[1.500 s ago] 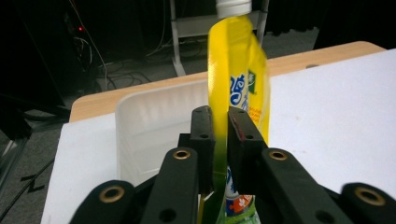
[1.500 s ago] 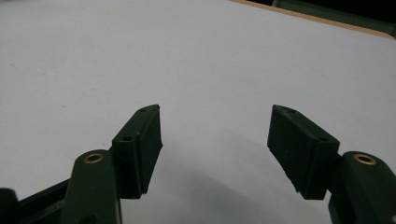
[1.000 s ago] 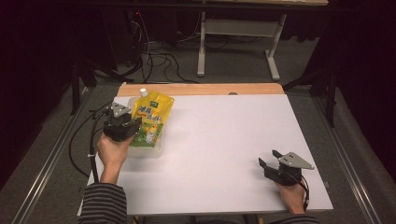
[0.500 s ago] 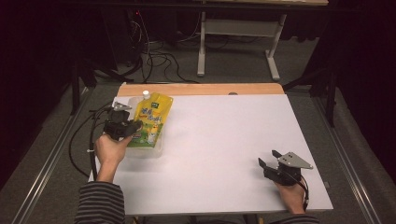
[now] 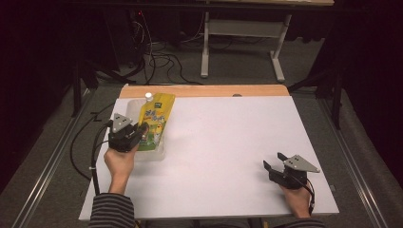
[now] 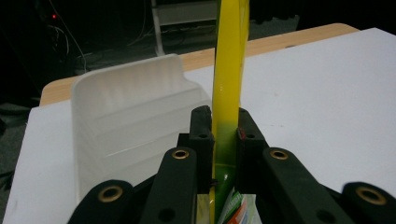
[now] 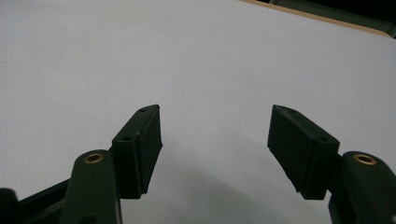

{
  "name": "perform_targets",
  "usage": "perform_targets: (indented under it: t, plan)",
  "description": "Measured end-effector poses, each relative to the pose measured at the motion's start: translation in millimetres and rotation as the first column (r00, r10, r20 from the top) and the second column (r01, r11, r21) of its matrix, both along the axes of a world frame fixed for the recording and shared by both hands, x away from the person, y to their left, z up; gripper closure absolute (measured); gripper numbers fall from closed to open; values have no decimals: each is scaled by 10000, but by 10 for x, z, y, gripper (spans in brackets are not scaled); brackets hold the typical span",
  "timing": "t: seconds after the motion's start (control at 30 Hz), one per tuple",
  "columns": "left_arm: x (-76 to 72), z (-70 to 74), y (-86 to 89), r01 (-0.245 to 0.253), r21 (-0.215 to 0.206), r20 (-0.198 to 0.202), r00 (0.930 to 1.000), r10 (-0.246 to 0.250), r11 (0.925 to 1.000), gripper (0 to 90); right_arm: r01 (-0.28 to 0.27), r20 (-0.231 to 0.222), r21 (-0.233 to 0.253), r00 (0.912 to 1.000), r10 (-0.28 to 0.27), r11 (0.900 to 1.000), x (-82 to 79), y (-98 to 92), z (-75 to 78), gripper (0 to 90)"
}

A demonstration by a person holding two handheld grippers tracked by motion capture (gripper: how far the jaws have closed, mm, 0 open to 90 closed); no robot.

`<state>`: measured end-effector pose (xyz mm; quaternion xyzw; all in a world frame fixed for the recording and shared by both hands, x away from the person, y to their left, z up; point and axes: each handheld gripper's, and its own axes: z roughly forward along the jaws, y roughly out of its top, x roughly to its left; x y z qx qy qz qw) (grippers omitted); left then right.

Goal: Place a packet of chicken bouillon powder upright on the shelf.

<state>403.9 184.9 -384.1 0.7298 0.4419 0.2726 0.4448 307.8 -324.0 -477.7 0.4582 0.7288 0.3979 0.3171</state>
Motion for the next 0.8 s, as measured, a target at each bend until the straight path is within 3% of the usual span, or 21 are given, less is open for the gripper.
perform_targets:
  t: [0.1,0.23,0.33,0.43,0.6,0.67,0.77,0.8]
  plan:
    - [-19,13,-4,-52,97,-65,10000,53,9999,801,-8,10,-7,10000,8,10000,-1,1,0,355]
    - [-2,48,61,-113,32,-628,9980,115,9999,792,-6,29,36,10000,6,10000,-5,-2,2,355]
    - [-14,70,101,-54,263,-1005,9949,80,9996,792,-29,38,0,10000,29,10000,-3,0,0,355]
    - [-26,93,137,10,490,-1428,9897,60,9988,793,-16,30,1,10000,16,10000,-4,2,0,355]
    - [-10,127,172,252,673,-2213,9751,-97,9974,796,-38,29,12,10000,38,10000,2,5,-3,355]
    - [-6,132,173,276,768,-2370,9715,-87,9967,799,-35,37,-5,10000,35,10000,1,5,-2,355]
    - [-11,131,177,304,865,-2362,9717,-91,9958,825,-2,6,24,10000,2,10000,-1,4,-1,355]
    - [-22,130,175,249,981,-2205,9754,-27,9949,896,-8,14,9,10000,8,10000,0,4,-1,355]
